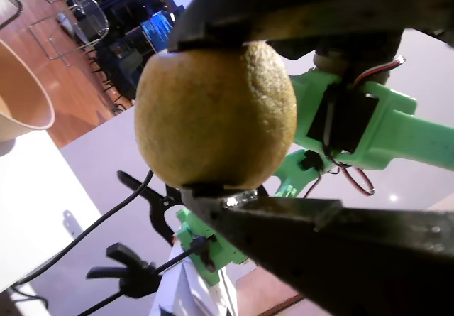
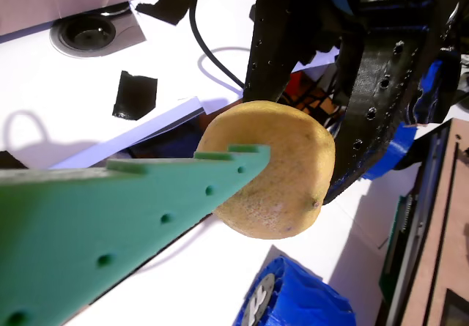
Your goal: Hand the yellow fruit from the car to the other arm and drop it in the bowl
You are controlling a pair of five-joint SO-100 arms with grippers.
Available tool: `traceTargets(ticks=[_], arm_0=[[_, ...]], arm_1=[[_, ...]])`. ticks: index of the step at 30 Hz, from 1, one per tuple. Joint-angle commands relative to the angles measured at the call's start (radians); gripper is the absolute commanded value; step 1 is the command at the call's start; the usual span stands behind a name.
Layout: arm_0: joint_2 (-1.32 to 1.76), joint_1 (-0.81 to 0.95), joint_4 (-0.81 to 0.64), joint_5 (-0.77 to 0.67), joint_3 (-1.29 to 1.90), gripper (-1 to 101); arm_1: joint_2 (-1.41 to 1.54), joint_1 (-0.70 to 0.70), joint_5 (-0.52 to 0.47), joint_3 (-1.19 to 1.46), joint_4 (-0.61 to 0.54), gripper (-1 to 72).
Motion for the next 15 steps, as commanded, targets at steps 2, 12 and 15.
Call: traceTargets(ticks=[2,12,15], arm_0=[[0.014,0.003,-0.041,-0.003,-0.025,0],[0.02,0.002,-0.043,-0.003,-0.025,0],[0.02,0.002,-0.043,-0.003,-0.025,0]], arm_1=[[-0.021,0.037,-0.015,-0.021,-0.035,36.1],[-0.063,0.081,0.002,-0.002,-0.015,35.3],[-0.046,0.089,0.021,0.031,0.008,35.4]])
